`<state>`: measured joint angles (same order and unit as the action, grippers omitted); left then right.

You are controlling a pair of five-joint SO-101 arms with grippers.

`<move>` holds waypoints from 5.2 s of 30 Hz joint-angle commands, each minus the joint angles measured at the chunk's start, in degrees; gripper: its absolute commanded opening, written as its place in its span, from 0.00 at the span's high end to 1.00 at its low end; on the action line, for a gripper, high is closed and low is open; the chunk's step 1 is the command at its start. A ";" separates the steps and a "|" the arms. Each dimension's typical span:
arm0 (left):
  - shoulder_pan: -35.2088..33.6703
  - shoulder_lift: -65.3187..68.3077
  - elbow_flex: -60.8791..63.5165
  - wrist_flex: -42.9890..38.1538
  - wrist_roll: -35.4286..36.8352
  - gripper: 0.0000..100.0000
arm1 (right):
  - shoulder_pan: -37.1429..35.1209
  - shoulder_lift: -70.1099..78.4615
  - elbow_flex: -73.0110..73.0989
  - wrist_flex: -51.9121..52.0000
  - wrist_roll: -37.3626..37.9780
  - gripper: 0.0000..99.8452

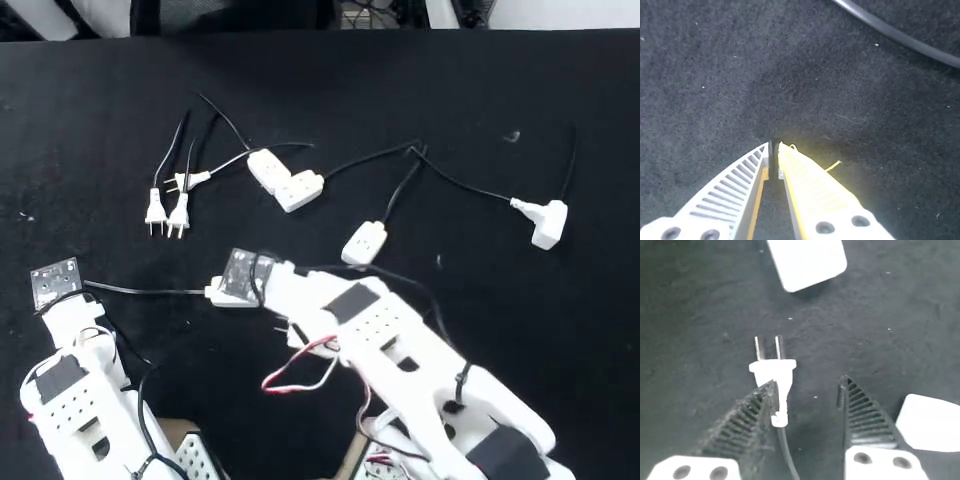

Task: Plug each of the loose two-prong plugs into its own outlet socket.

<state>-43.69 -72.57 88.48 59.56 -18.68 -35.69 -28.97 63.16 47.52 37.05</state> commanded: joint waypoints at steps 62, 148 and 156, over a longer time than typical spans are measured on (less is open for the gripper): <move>0.22 -0.35 -1.10 0.18 -0.70 0.95 | 6.07 -14.20 -3.65 13.80 10.37 0.99; 36.79 -28.48 -5.93 -15.21 38.68 0.95 | 0.00 2.95 -20.79 32.09 8.00 0.99; 36.79 -28.48 -5.93 -15.38 38.68 0.95 | 14.51 -16.04 -26.86 52.57 20.75 0.99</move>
<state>-6.24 -101.32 83.12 45.76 19.56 -26.02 -38.55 41.89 92.53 53.85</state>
